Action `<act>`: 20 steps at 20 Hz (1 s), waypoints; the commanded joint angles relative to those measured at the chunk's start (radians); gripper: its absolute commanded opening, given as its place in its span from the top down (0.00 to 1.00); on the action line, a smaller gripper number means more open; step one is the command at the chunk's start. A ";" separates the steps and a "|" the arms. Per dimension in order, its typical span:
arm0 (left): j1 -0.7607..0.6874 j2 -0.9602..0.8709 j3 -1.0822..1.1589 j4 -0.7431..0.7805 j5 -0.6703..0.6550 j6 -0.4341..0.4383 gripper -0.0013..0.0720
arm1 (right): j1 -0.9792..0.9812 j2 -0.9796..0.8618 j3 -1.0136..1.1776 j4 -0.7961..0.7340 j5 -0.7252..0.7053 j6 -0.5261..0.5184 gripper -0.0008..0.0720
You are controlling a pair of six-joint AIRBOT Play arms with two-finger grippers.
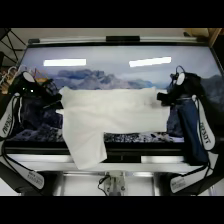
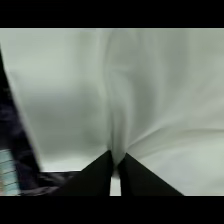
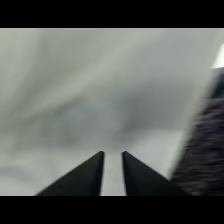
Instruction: Fold the shirts.
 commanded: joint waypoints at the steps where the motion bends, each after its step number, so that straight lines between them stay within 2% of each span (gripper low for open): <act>1: 0.010 0.001 0.003 -0.050 -0.030 -0.018 0.44 | 0.002 0.006 -0.002 0.060 0.042 -0.021 0.35; 2: 0.019 0.002 0.015 -0.053 -0.068 -0.027 0.26 | 0.000 0.016 -0.002 0.058 0.084 -0.053 0.35; 3: 0.027 0.003 0.039 -0.053 -0.127 -0.027 0.25 | -0.005 0.035 -0.002 0.046 0.127 -0.072 0.35; 5: 0.055 0.020 0.101 -0.050 -0.219 -0.026 0.25 | -0.026 0.093 -0.002 -0.004 0.189 -0.082 0.35; 9: 0.098 0.108 0.140 -0.053 -0.238 -0.026 0.25 | -0.090 0.204 -0.002 0.002 0.254 -0.099 0.35; 12: 0.098 0.148 0.087 -0.054 -0.264 -0.025 0.25 | -0.082 0.222 -0.011 0.096 0.256 -0.100 0.35; 14: 0.092 0.183 -0.018 -0.053 -0.255 -0.024 0.25 | -0.053 0.222 -0.054 0.177 0.223 -0.113 0.35; 17: 0.090 0.269 -0.254 -0.053 -0.176 -0.005 0.26 | -0.021 0.222 -0.101 0.194 0.194 -0.138 0.35; 18: 0.092 0.311 -0.351 -0.053 -0.127 0.004 0.36 | -0.022 0.222 -0.107 0.194 0.202 -0.149 0.35; 20: 0.094 0.394 -0.537 -0.055 -0.041 0.023 0.38 | -0.029 0.223 -0.115 0.182 0.234 -0.174 0.35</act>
